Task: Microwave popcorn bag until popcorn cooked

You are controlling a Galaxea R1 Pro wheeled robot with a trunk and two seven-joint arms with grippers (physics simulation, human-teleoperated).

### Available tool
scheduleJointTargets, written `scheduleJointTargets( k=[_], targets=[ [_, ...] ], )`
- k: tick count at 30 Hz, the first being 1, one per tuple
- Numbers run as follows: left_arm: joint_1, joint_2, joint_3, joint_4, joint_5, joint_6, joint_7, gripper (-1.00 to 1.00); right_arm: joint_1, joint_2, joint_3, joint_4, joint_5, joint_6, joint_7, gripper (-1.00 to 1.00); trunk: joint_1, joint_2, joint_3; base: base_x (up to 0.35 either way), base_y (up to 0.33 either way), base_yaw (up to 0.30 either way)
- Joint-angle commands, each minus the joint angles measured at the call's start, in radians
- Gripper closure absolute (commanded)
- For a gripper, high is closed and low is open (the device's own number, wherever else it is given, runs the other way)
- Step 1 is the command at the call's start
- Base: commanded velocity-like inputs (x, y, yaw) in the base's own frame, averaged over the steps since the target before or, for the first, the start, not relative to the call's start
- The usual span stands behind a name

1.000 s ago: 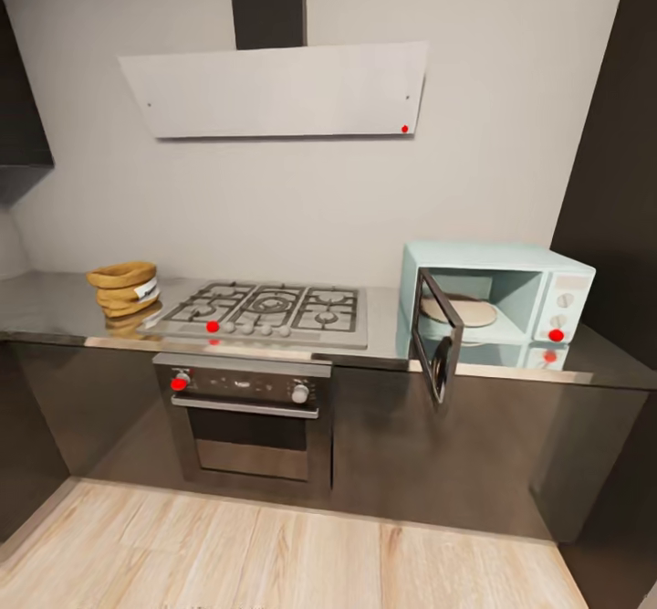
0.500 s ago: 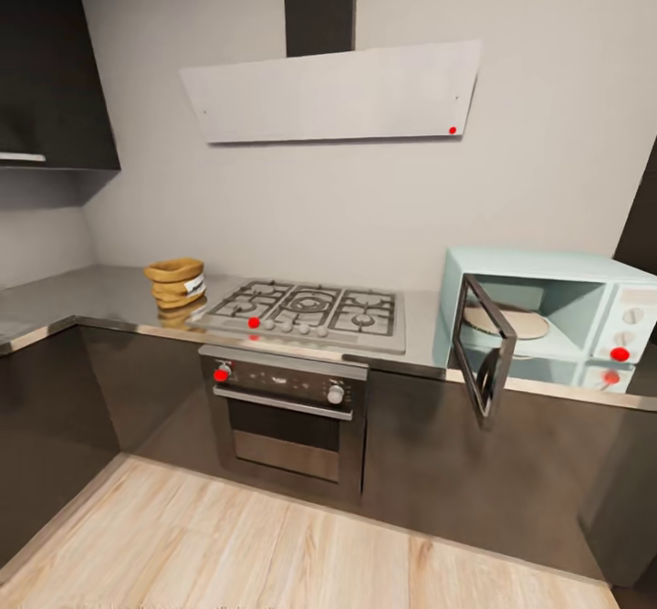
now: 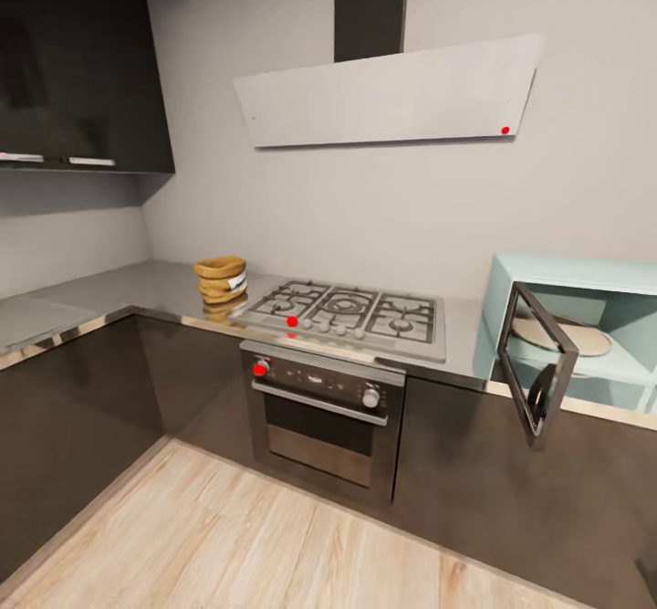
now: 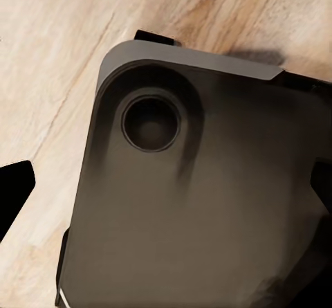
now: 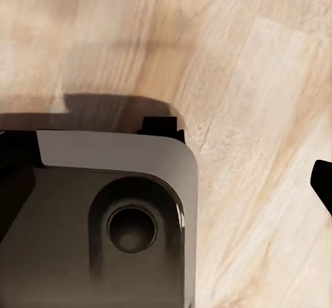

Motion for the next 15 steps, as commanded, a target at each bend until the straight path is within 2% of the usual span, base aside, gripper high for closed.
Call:
scheduleJointTargets(
  k=[1,15],
  targets=[
    [0.000,0.000,0.000,-0.001,0.006,-0.002,0.000,-1.00,-0.001,-0.001,-0.009,0.004,0.010,-0.006,0.002,-1.00,0.000,0.000,0.000,0.000,0.000,0.268],
    [0.000,0.000,0.000,0.000,0.006,-0.002,0.000,-1.00,-0.001,-0.001,-0.009,0.004,0.010,-0.006,0.002,-1.00,0.000,0.000,0.007,0.000,0.000,0.268]
  ],
)
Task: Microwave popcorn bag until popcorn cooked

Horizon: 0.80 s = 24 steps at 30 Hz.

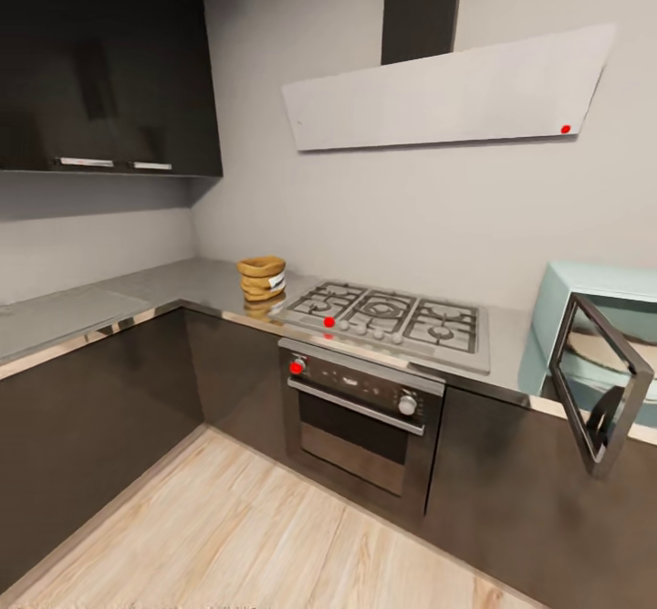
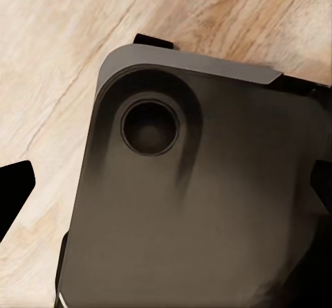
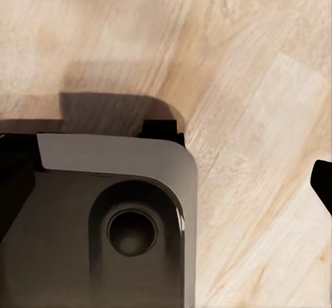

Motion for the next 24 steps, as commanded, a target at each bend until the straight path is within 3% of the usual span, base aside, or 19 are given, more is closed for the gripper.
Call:
scheduleJointTargets(
  k=[1,13,19,24],
  targets=[
    [0.000,0.000,0.000,-0.001,0.006,-0.002,0.000,-1.00,-0.001,-0.001,-0.009,0.004,0.010,-0.006,0.002,-1.00,0.000,-0.001,0.000,0.000,0.000,0.268],
    [0.000,0.000,0.000,-0.001,0.006,-0.002,0.000,-1.00,-0.001,0.000,-0.009,0.003,0.010,-0.006,0.002,-1.00,0.000,-0.001,0.006,0.000,0.000,0.259],
    [0.000,0.000,-0.001,0.000,0.005,-0.001,-0.007,-1.00,-0.001,-0.002,-0.008,0.002,0.015,-0.007,0.002,-1.00,0.000,-0.001,0.006,0.016,0.006,0.034],
    [0.000,0.000,-0.004,0.000,0.004,0.000,-0.011,-1.00,-0.001,-0.004,-0.004,0.001,0.020,-0.005,0.003,-1.00,0.000,-0.001,0.006,0.205,0.170,0.001]
  ],
)
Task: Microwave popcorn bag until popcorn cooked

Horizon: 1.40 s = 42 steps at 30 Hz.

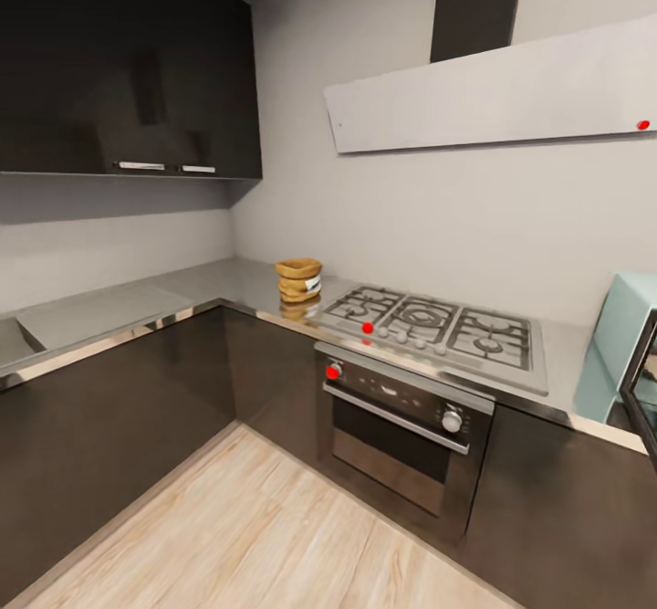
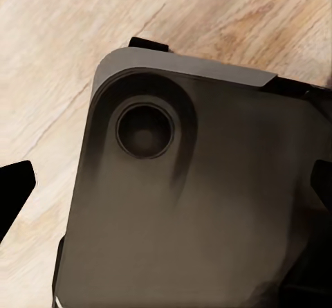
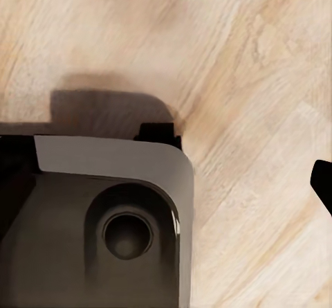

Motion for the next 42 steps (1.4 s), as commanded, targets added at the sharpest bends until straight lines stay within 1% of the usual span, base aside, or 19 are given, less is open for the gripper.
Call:
scheduleJointTargets(
  k=[1,17,42],
  targets=[
    [0.000,0.000,-0.001,-0.001,0.006,-0.001,-0.001,-1.00,-0.001,-0.001,-0.008,0.003,0.010,-0.006,0.002,-1.00,0.000,-0.001,-0.001,0.242,0.212,0.000],
    [0.000,0.001,-0.003,-0.001,0.007,0.007,-0.001,-1.00,-0.001,0.001,-0.006,0.003,0.012,-0.007,0.002,-1.00,0.000,-0.001,-0.001,0.247,0.215,0.000],
    [0.000,0.000,-0.003,-0.001,0.004,0.008,-0.001,-1.00,-0.001,0.001,-0.007,0.005,0.012,-0.009,0.002,-1.00,0.000,-0.001,-0.001,0.287,0.216,0.000]
  ],
)
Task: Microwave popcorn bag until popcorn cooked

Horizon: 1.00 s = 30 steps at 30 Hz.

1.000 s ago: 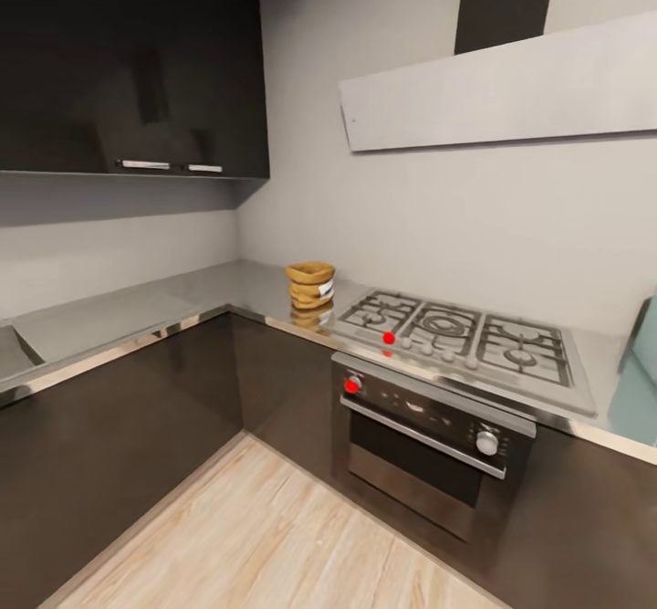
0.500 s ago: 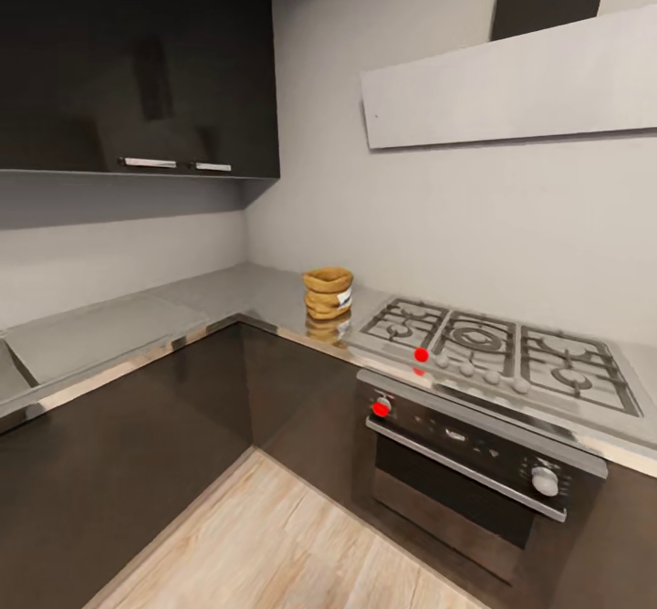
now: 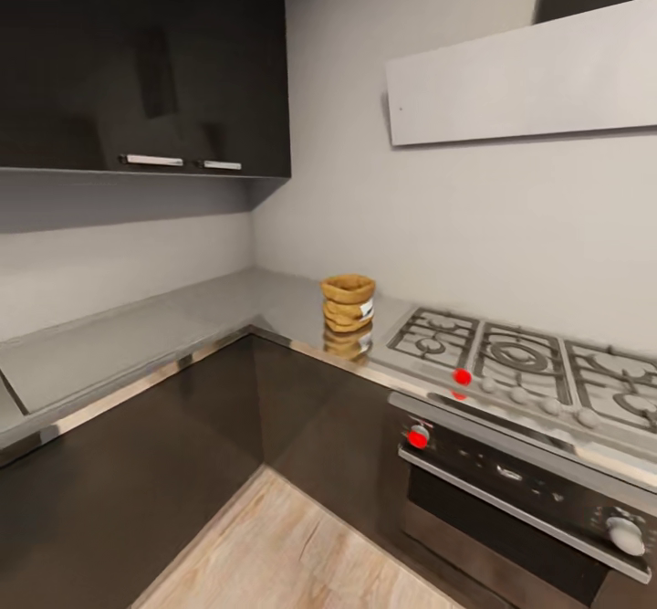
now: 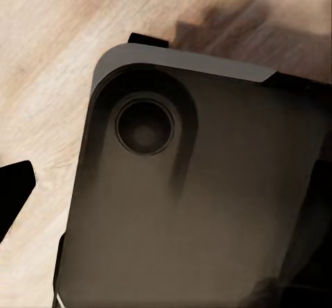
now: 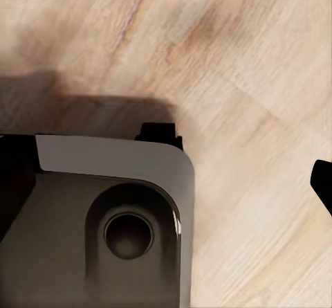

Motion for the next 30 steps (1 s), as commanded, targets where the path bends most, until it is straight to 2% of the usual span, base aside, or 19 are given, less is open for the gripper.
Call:
scheduleJointTargets(
  k=[1,21,27,30],
  targets=[
    [0.000,0.000,-0.001,-0.001,0.007,-0.002,-0.001,-1.00,-0.001,-0.001,-0.008,0.003,0.010,-0.006,0.002,-1.00,0.001,-0.001,-0.001,0.288,0.216,0.000],
    [0.000,0.000,-0.002,-0.001,0.004,-0.003,-0.001,-1.00,-0.001,0.000,-0.009,0.003,0.008,-0.006,0.002,-1.00,0.001,-0.001,-0.001,0.288,0.213,-0.001],
    [0.000,0.000,-0.002,-0.001,0.004,-0.003,-0.001,-1.00,-0.001,0.001,-0.009,0.003,0.008,-0.006,0.002,-1.00,0.001,-0.001,0.002,0.274,0.152,-0.171],
    [0.000,0.000,-0.002,-0.001,0.004,-0.008,0.000,-1.00,-0.001,0.001,-0.009,0.003,0.008,-0.006,0.002,-1.00,0.001,-0.001,0.004,0.043,0.010,-0.220]
  ],
)
